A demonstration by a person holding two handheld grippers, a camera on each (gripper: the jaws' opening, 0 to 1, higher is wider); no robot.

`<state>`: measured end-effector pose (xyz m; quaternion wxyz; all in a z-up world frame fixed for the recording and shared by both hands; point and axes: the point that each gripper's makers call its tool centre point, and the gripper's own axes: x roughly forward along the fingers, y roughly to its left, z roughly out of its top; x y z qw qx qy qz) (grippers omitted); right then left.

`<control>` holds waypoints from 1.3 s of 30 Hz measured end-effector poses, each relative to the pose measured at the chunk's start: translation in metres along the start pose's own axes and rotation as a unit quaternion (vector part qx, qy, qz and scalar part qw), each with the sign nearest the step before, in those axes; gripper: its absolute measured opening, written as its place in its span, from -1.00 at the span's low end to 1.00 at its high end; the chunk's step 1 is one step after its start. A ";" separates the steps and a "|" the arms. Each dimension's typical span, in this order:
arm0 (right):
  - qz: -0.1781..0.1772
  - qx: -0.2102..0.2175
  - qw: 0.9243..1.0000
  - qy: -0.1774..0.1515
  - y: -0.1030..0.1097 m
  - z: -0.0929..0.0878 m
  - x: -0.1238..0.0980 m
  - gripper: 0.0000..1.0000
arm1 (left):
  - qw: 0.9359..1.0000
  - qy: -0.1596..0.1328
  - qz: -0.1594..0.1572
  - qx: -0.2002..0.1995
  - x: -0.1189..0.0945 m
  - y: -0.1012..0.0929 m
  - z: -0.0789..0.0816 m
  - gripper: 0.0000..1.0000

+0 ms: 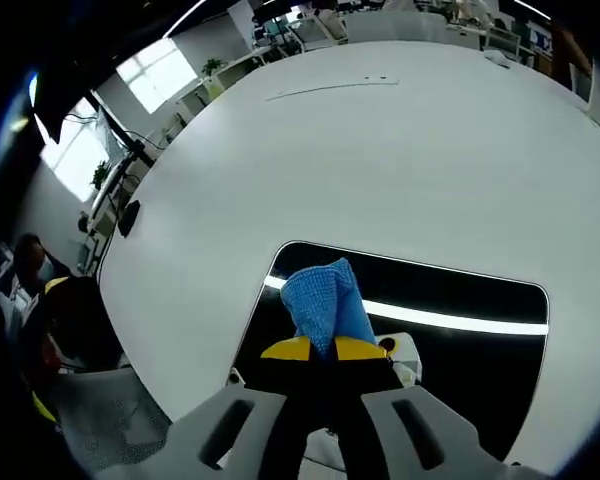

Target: Wipe the mirror surface with the cleaning cloth until all visible marks leave the cleaned area.

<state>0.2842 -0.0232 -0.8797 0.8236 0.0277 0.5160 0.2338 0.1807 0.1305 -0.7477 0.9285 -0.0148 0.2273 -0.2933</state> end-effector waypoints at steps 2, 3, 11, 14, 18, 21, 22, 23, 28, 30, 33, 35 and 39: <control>-0.002 -0.007 1.000 0.000 0.001 -0.002 -0.001 -0.99 | 1.000 0.001 -0.002 -0.002 0.007 -0.002 -0.001 0.92; -0.002 -0.008 1.000 0.001 0.002 -0.004 -0.002 -0.99 | 1.000 0.002 -0.005 -0.001 0.010 -0.006 -0.001 0.91; 0.007 0.003 1.000 0.004 0.002 -0.012 -0.003 -0.99 | 0.999 -0.022 -0.032 -0.002 0.019 -0.025 0.018 0.87; 0.011 0.009 1.000 0.002 0.002 -0.017 -0.004 -0.99 | 0.999 -0.021 -0.040 -0.008 0.022 -0.031 0.013 0.89; 0.011 0.010 1.000 -0.001 0.006 -0.026 -0.011 -0.99 | 0.999 -0.013 -0.039 0.007 0.028 -0.031 0.005 0.94; 0.012 0.009 1.000 -0.003 0.009 -0.030 -0.014 -0.99 | 0.999 -0.001 -0.042 0.018 0.031 -0.033 0.000 0.95; 0.013 0.009 1.000 -0.004 0.008 -0.031 -0.014 -0.98 | 0.999 0.002 -0.045 0.020 0.032 -0.034 -0.001 0.95; 0.014 0.012 1.000 -0.004 0.009 -0.032 -0.014 -0.98 | 0.999 0.006 -0.046 0.019 0.032 -0.034 -0.003 0.93; 0.018 0.020 1.000 -0.006 0.011 -0.037 -0.018 -0.98 | 0.999 0.018 -0.044 0.027 0.034 -0.034 -0.009 0.94; 0.019 0.021 1.000 -0.006 0.012 -0.040 -0.020 -0.98 | 0.998 0.019 -0.044 0.033 0.034 -0.035 -0.011 0.94; 0.020 0.017 1.000 -0.004 0.013 -0.044 -0.022 -0.98 | 0.998 0.015 -0.045 0.040 0.034 -0.035 -0.010 0.93; 0.020 0.014 1.000 -0.004 0.014 -0.047 -0.023 -0.98 | 0.998 0.015 -0.045 0.035 0.033 -0.034 -0.010 0.92; 0.020 0.013 1.000 -0.006 0.015 -0.050 -0.026 -0.98 | 0.999 0.008 -0.043 0.025 0.032 -0.033 -0.008 0.89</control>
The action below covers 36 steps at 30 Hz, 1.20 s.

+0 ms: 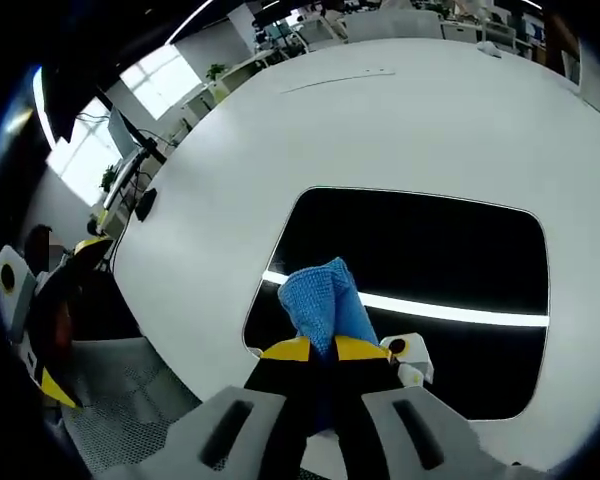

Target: Wipe the mirror surface with the cleaning cloth until all visible marks leave the cleaned area.

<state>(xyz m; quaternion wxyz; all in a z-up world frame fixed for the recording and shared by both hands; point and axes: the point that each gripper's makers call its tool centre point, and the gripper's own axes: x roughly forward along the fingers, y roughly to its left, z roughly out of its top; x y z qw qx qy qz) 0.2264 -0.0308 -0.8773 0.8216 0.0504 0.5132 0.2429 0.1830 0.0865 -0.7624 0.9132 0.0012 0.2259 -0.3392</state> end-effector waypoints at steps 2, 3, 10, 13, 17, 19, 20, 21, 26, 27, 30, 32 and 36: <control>-0.001 -0.001 1.000 -0.005 0.001 -0.002 -0.001 -0.98 | 1.000 -0.003 0.000 0.000 0.000 -0.002 0.001 0.90; -0.001 -0.001 1.000 -0.007 0.001 -0.003 -0.002 -0.98 | 1.000 -0.001 -0.001 0.001 0.000 -0.002 0.000 0.90; 0.007 0.004 1.000 -0.003 0.006 -0.008 -0.004 -0.98 | 1.000 0.011 -0.004 0.010 0.002 -0.003 -0.009 0.96; 0.009 0.003 1.000 -0.003 0.007 -0.011 -0.005 -0.98 | 1.000 0.004 0.000 0.009 0.001 -0.002 -0.006 0.97; 0.010 -0.001 1.000 -0.001 0.008 -0.013 -0.005 -0.98 | 1.000 0.003 0.000 0.010 0.001 -0.003 -0.005 0.96; 0.011 -0.003 1.000 0.000 0.008 -0.013 -0.005 -0.98 | 1.000 0.005 -0.002 0.007 0.002 -0.004 -0.006 0.96; 0.010 -0.006 1.000 0.001 0.008 -0.013 -0.005 -0.98 | 1.000 0.005 -0.002 0.007 0.002 -0.004 -0.006 0.96; 0.010 -0.009 1.000 0.001 0.008 -0.013 -0.005 -0.98 | 1.000 0.004 -0.001 0.010 0.002 -0.003 -0.006 0.96; 0.012 -0.015 1.000 0.003 0.009 -0.015 -0.005 -0.98 | 1.000 0.010 -0.006 0.008 0.002 -0.005 -0.009 0.91; 0.013 -0.012 1.000 0.006 0.010 -0.016 -0.005 -0.99 | 1.000 0.010 -0.006 0.007 0.002 -0.005 -0.010 0.92; 0.016 -0.013 1.000 0.007 0.011 -0.018 -0.006 -0.99 | 1.000 0.009 -0.008 0.006 0.002 -0.006 -0.009 0.96; 0.016 -0.015 1.000 0.006 0.011 -0.018 -0.006 -0.99 | 1.000 0.011 -0.008 0.005 0.002 -0.006 -0.010 0.97; 0.018 -0.020 1.000 0.005 0.010 -0.018 -0.006 -0.99 | 1.000 0.010 -0.006 0.012 0.003 -0.007 -0.010 0.98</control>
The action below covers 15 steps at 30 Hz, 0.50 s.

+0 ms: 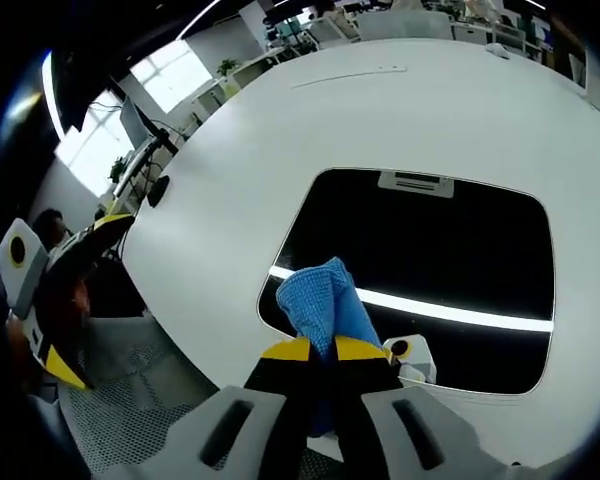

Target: Wipe the mirror surface with the cleaning cloth until all visible marks leave the cleaned area.

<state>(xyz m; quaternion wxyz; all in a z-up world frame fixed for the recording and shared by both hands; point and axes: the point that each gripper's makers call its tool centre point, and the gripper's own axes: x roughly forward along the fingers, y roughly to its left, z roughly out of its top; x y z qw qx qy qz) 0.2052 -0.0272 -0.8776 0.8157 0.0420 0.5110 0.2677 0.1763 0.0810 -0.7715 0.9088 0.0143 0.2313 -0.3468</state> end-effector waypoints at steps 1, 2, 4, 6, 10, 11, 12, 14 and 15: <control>0.001 -0.001 1.000 -0.001 0.000 0.000 0.000 -0.98 | 1.000 0.002 -0.001 -0.001 0.000 0.000 -0.001 0.98; 0.001 -0.001 1.000 -0.002 0.000 0.000 0.000 -0.98 | 1.000 0.003 -0.001 -0.001 0.000 0.000 -0.001 0.98; 0.003 -0.002 1.000 -0.002 -0.001 0.000 0.000 -0.98 | 1.000 0.004 -0.002 -0.003 0.001 0.000 -0.002 0.98; 0.003 -0.002 1.000 -0.002 -0.002 0.001 0.000 -0.98 | 1.000 0.007 -0.004 -0.007 0.002 0.000 -0.003 0.97; 0.007 0.009 1.000 0.002 -0.007 0.000 -0.002 -0.98 | 1.000 0.006 -0.002 -0.013 0.002 0.001 -0.003 0.97; 0.007 0.011 1.000 0.002 -0.008 0.000 -0.003 -0.98 | 1.000 0.006 -0.003 -0.014 0.002 0.000 -0.003 0.97; 0.007 0.012 1.000 0.002 -0.009 -0.001 -0.004 -0.98 | 1.000 0.006 -0.003 -0.015 0.002 0.000 -0.002 0.97; 0.008 0.016 1.000 0.000 -0.011 -0.001 -0.005 -0.98 | 1.000 0.008 -0.004 -0.015 0.002 0.000 -0.003 0.96; 0.008 0.016 1.000 -0.001 -0.012 -0.002 -0.006 -0.98 | 1.000 0.009 -0.004 -0.015 0.002 -0.001 -0.003 0.96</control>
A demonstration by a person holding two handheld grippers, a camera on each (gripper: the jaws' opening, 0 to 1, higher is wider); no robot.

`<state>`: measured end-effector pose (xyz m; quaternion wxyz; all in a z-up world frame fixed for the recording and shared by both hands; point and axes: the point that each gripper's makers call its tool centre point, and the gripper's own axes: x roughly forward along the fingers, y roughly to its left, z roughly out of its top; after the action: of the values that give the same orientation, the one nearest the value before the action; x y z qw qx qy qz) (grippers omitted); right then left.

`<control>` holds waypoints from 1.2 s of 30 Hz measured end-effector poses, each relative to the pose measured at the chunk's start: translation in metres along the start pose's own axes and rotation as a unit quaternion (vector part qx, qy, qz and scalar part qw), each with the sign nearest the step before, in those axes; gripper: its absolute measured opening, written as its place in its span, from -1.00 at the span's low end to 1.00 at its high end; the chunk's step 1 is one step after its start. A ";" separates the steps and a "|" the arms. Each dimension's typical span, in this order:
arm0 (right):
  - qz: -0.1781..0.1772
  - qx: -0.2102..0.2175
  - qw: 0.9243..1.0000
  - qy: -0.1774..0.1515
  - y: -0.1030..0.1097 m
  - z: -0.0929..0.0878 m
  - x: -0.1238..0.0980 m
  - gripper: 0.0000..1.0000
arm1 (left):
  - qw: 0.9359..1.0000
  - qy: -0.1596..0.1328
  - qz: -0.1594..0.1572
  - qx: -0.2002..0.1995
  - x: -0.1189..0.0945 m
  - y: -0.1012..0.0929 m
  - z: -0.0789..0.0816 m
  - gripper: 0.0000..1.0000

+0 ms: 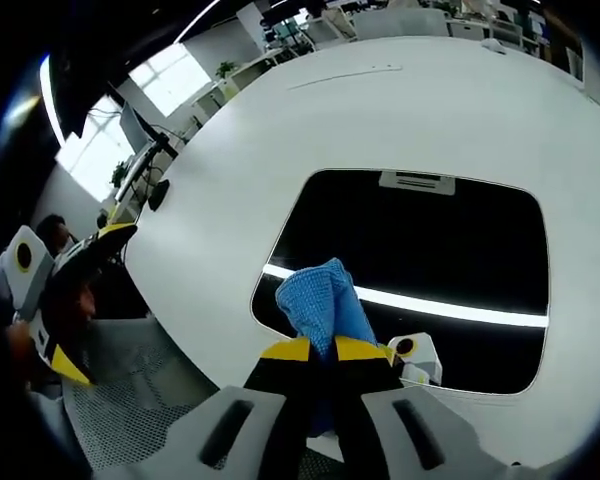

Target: Wipe the mirror surface with the cleaning cloth until all visible marks leave the cleaned area.

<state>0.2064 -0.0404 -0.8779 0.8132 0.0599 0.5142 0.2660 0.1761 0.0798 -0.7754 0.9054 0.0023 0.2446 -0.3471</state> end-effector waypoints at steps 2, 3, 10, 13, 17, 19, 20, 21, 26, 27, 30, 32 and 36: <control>-0.001 0.003 1.000 -0.001 -0.002 0.000 -0.001 -0.98 | 1.000 0.001 0.000 -0.001 0.000 0.000 0.000 0.96; -0.001 0.005 1.000 -0.002 -0.004 -0.001 -0.002 -0.98 | 1.000 0.001 0.000 -0.001 0.000 -0.001 0.000 0.95; -0.008 0.025 1.000 -0.017 -0.019 -0.001 -0.010 -0.98 | 1.000 0.003 0.000 0.000 0.001 0.000 -0.001 0.94; -0.012 0.034 0.999 -0.026 -0.027 0.000 -0.012 -0.99 | 1.000 0.002 0.000 -0.001 0.001 0.000 -0.001 0.93; -0.015 0.039 0.999 -0.030 -0.031 0.000 -0.015 -0.99 | 1.000 0.002 0.000 -0.002 0.001 0.001 -0.001 0.93; -0.016 0.039 0.999 -0.033 -0.031 0.000 -0.015 -0.98 | 1.000 0.002 -0.001 -0.002 0.001 0.000 -0.001 0.93; -0.016 0.039 0.999 -0.034 -0.032 0.000 -0.016 -0.98 | 1.000 0.003 -0.001 -0.002 0.001 0.000 -0.001 0.93; -0.016 0.041 0.998 -0.034 -0.033 0.000 -0.016 -0.98 | 1.000 0.003 -0.001 -0.002 0.001 0.000 -0.001 0.93; -0.019 0.042 0.998 -0.037 -0.032 0.001 -0.016 -0.98 | 1.000 0.001 0.000 -0.003 0.001 0.001 -0.001 0.92; -0.019 0.042 0.998 -0.037 -0.032 0.001 -0.016 -0.98 | 1.000 0.001 0.000 -0.003 0.001 0.001 -0.001 0.92; -0.025 0.028 0.998 -0.043 -0.032 0.003 -0.015 -0.98 | 1.000 0.001 0.000 -0.003 0.001 0.001 -0.001 0.92; -0.026 0.025 0.999 -0.041 -0.032 0.003 -0.014 -0.98 | 1.000 0.003 -0.002 -0.003 0.001 0.000 -0.001 0.92; -0.029 0.024 0.998 -0.042 -0.034 0.008 -0.012 -0.98 | 1.000 0.004 -0.011 -0.010 0.002 -0.004 -0.001 0.96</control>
<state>0.2224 -0.0738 -0.8772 0.8396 0.0762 0.4874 0.2272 0.1741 0.0759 -0.7767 0.9005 -0.0084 0.2517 -0.3546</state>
